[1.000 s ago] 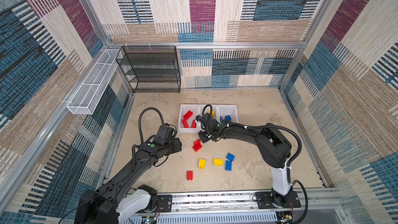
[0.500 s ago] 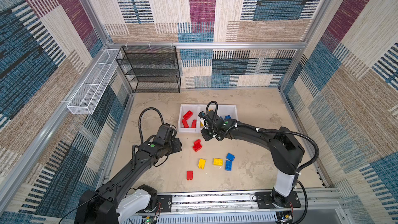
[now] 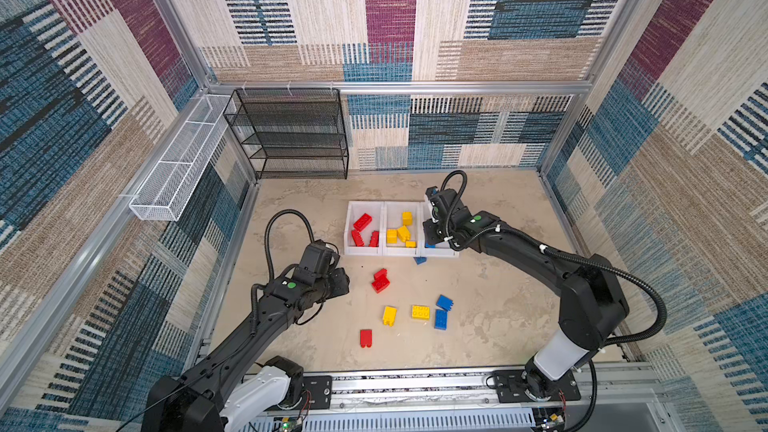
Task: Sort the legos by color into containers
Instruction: 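Open the right gripper over the blue compartment while the left gripper reaches down, then grasp the yellow brick nearest the robot with the left gripper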
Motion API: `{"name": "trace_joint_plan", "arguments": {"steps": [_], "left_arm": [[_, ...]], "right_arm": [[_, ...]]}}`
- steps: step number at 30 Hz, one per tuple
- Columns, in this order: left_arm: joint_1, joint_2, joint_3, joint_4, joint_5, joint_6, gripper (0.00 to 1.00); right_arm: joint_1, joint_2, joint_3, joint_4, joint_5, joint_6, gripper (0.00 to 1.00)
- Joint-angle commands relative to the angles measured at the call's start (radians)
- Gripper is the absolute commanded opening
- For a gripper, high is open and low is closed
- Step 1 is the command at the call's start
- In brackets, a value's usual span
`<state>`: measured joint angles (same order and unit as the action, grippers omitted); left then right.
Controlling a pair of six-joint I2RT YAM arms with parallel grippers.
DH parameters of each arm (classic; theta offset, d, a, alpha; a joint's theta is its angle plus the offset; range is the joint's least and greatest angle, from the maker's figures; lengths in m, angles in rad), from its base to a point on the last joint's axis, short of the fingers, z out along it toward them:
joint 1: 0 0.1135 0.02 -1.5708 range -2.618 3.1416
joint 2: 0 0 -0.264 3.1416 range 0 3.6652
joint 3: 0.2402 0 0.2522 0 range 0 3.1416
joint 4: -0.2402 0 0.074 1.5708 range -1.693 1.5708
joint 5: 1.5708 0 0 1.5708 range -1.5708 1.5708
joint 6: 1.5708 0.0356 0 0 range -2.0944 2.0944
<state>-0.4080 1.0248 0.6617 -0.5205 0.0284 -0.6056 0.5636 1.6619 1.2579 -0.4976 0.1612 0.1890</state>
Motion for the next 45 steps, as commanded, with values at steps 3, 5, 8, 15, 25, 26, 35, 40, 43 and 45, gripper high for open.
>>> {"name": "trace_joint_plan", "arguments": {"steps": [3,5,8,15,25,26,35,40,43,45], "left_arm": [[0.0,-0.003,-0.006,0.001,0.005,-0.019,0.54],[0.001,-0.005,-0.005,-0.001,0.007,-0.02,0.54],[0.001,-0.005,-0.008,0.0,0.01,-0.022,0.54],[0.0,0.0,-0.011,0.006,0.019,-0.024,0.54],[0.0,0.018,-0.011,0.028,0.051,-0.025,0.55],[0.0,0.023,-0.01,0.033,0.062,-0.024,0.55],[-0.121,0.117,0.028,0.051,0.064,0.032,0.55],[-0.261,0.182,0.041,0.053,0.028,0.018,0.55],[-0.34,0.231,0.062,0.055,0.012,0.018,0.55],[-0.383,0.271,0.082,0.056,0.006,0.03,0.55]], "right_arm": [[-0.073,-0.005,-0.056,0.034,0.006,0.036,0.17],[-0.087,0.001,-0.068,0.049,-0.003,0.04,0.18],[-0.097,0.008,-0.069,0.059,-0.009,0.044,0.22],[-0.105,0.013,-0.061,0.065,-0.002,0.05,0.38],[-0.106,-0.045,-0.071,0.045,-0.032,0.069,0.42],[-0.105,-0.055,-0.073,0.04,-0.039,0.074,0.42],[-0.104,-0.208,-0.182,0.015,-0.094,0.13,0.43],[-0.105,-0.293,-0.25,0.004,-0.094,0.162,0.43],[-0.105,-0.326,-0.286,0.006,-0.1,0.18,0.43],[-0.105,-0.338,-0.305,0.006,-0.104,0.187,0.43]]}}
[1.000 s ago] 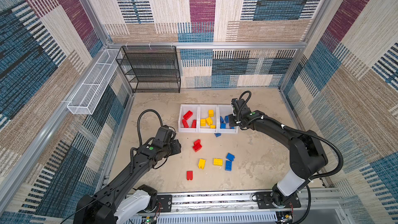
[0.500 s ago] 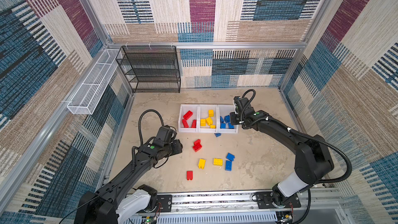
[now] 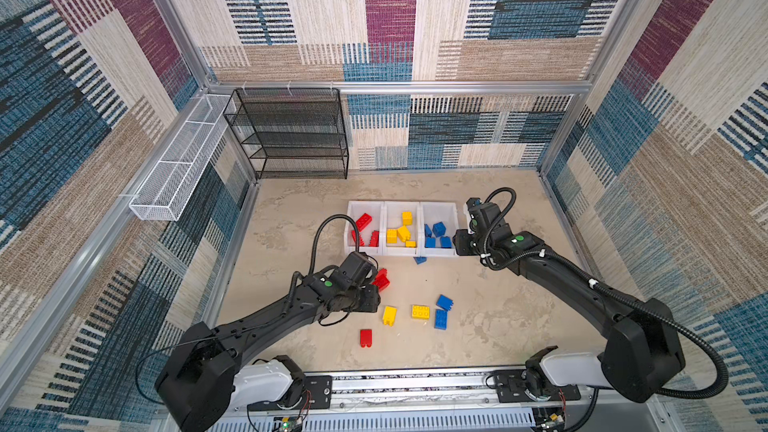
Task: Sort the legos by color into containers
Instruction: 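Grasp the yellow brick nearest the robot with the left gripper, then carry the yellow brick into the middle compartment and open the left gripper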
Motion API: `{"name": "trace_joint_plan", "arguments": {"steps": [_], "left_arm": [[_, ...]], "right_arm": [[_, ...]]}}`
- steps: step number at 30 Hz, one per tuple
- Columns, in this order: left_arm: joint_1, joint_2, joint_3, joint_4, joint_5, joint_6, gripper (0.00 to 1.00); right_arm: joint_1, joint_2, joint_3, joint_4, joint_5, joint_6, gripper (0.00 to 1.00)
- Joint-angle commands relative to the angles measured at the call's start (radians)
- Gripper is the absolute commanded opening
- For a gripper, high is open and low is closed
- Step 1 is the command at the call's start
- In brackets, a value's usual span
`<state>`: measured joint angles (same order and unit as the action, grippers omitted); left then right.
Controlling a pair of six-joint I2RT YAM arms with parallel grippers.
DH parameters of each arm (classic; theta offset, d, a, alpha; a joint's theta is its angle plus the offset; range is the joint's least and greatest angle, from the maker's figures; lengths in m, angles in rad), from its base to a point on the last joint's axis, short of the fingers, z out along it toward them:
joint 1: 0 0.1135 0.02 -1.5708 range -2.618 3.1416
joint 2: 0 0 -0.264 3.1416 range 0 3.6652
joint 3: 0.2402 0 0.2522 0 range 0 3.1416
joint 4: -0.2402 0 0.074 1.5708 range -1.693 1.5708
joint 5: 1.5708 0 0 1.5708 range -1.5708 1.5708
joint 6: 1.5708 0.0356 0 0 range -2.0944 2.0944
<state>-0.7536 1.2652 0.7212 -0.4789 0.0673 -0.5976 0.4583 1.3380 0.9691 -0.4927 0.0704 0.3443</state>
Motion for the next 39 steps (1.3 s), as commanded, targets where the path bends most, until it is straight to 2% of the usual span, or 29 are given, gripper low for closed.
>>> {"name": "trace_joint_plan", "arguments": {"steps": [1,9,20,24,30,39], "left_arm": [[-0.051,0.047,0.033,0.014,-0.035,0.03,0.55],[-0.142,0.176,0.099,0.011,-0.042,0.06,0.55],[-0.199,0.304,0.154,-0.032,-0.102,0.051,0.54],[-0.206,0.328,0.162,-0.033,-0.113,0.052,0.47],[-0.211,0.338,0.173,-0.035,-0.116,0.052,0.29],[-0.211,0.289,0.243,-0.072,-0.146,0.062,0.28]], "right_arm": [[0.0,-0.017,-0.022,0.002,-0.015,0.035,0.43],[0.0,-0.018,-0.021,0.004,-0.034,0.044,0.43],[0.0,-0.022,-0.021,-0.003,-0.035,0.037,0.43],[0.0,-0.025,-0.029,0.005,-0.036,0.038,0.43],[0.0,-0.03,-0.038,0.02,-0.03,0.034,0.43],[0.001,-0.032,-0.033,0.016,-0.032,0.02,0.42]]}}
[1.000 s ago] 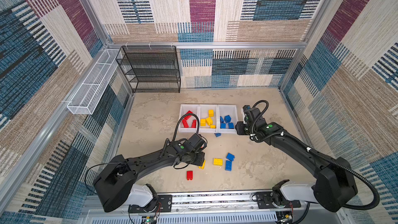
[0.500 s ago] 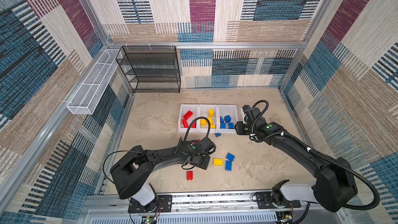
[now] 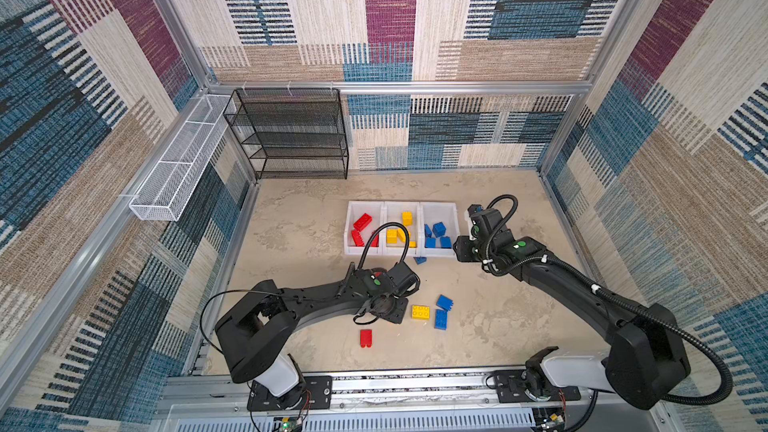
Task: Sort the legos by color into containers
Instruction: 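Carry the yellow brick into the middle compartment and open the left gripper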
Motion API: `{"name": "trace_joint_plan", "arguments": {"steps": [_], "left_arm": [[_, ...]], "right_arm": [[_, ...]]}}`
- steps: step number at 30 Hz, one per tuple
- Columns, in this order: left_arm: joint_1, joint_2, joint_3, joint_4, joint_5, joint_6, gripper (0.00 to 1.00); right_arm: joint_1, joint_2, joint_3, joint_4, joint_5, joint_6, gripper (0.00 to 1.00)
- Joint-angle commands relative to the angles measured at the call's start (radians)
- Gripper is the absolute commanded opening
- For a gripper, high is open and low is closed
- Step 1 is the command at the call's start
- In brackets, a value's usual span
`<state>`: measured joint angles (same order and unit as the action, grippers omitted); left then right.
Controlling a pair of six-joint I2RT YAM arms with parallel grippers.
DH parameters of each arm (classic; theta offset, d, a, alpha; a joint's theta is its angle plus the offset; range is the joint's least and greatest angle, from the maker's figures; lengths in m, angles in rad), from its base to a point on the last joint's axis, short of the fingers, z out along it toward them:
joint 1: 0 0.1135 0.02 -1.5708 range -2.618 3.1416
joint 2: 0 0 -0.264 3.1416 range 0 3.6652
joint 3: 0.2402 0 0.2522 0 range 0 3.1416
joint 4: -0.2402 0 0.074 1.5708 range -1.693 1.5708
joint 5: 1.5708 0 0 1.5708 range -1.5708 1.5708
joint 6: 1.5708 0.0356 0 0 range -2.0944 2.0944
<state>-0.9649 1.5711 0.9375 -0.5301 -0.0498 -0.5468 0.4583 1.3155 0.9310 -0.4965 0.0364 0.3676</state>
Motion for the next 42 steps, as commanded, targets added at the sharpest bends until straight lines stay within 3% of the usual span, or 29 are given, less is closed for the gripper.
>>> {"name": "trace_joint_plan", "arguments": {"steps": [1,9,24,38,42], "left_arm": [[0.002,-0.026,0.042,-0.025,-0.039,0.019,0.28],[0.077,-0.001,0.215,-0.047,-0.076,0.119,0.3],[0.297,0.297,0.624,-0.081,-0.023,0.269,0.31],[0.371,0.594,0.963,-0.188,-0.019,0.333,0.33],[0.389,0.636,1.011,-0.196,-0.014,0.329,0.4]], "right_arm": [[0.0,-0.013,0.004,0.019,0.002,-0.003,0.42],[0.0,-0.033,0.016,-0.001,0.003,-0.018,0.41],[0.002,-0.085,-0.013,-0.013,-0.004,-0.004,0.4],[0.002,-0.091,-0.027,-0.006,-0.017,-0.003,0.4],[0.002,-0.092,-0.024,-0.017,-0.018,-0.002,0.41]]}}
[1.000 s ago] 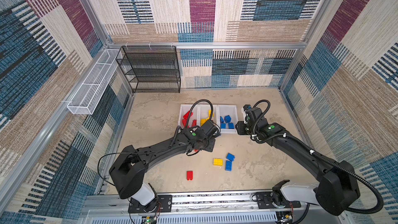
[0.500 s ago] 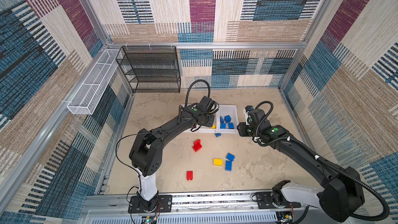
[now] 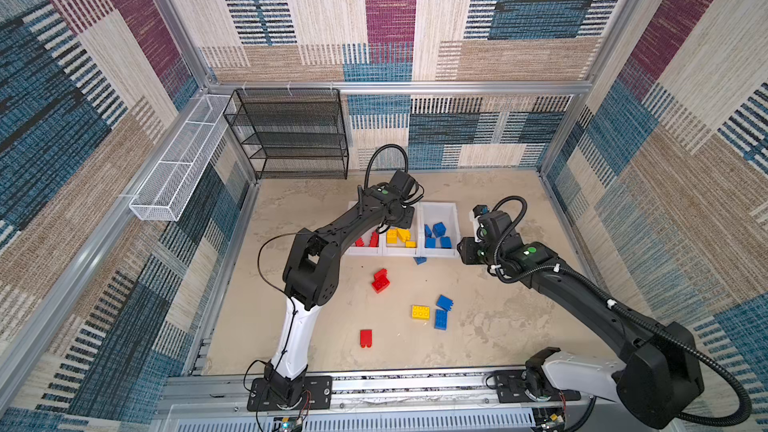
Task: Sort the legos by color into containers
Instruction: 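Carry the yellow brick into the middle compartment and open the left gripper, then lower the right gripper onto a yellow brick and close it while the left gripper withdraws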
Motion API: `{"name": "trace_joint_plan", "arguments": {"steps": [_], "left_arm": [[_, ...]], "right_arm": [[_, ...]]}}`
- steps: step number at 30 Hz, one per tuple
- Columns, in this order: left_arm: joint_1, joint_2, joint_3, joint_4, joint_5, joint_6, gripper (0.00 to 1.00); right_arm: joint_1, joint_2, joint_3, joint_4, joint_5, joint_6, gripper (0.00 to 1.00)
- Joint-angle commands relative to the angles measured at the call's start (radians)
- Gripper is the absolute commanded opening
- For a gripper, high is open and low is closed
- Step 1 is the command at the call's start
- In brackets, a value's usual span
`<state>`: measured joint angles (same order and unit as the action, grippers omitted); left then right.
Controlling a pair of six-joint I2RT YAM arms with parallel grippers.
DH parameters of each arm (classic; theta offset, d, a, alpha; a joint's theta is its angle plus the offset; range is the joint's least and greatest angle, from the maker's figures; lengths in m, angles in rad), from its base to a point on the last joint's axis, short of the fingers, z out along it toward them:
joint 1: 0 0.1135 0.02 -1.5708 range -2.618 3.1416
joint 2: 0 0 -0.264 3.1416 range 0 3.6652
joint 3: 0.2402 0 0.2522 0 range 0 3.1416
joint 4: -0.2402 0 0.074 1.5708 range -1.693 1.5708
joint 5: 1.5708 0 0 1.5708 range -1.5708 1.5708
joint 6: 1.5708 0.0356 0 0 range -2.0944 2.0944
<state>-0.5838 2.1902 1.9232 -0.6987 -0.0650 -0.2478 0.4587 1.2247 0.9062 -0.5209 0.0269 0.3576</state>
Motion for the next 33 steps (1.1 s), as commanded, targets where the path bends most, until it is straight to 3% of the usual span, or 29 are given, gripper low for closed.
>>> {"name": "trace_joint_plan", "arguments": {"steps": [1,6,13,21,33], "left_arm": [[0.01,0.023,0.03,-0.031,0.001,0.029,0.43],[0.012,0.003,0.031,-0.043,0.007,0.03,0.54],[0.012,-0.126,-0.058,-0.039,0.009,0.016,0.56],[0.012,-0.446,-0.438,0.104,0.013,-0.047,0.56],[0.012,-0.867,-0.942,0.179,-0.002,-0.181,0.56]], "right_arm": [[0.001,-0.003,-0.001,0.007,-0.005,0.009,0.41],[0.001,-0.005,-0.003,-0.001,0.0,0.023,0.48],[0.003,-0.005,-0.019,0.007,-0.008,0.041,0.5],[0.035,0.004,-0.033,0.015,-0.018,0.063,0.49],[0.224,0.051,-0.061,0.018,0.02,0.184,0.49]]}}
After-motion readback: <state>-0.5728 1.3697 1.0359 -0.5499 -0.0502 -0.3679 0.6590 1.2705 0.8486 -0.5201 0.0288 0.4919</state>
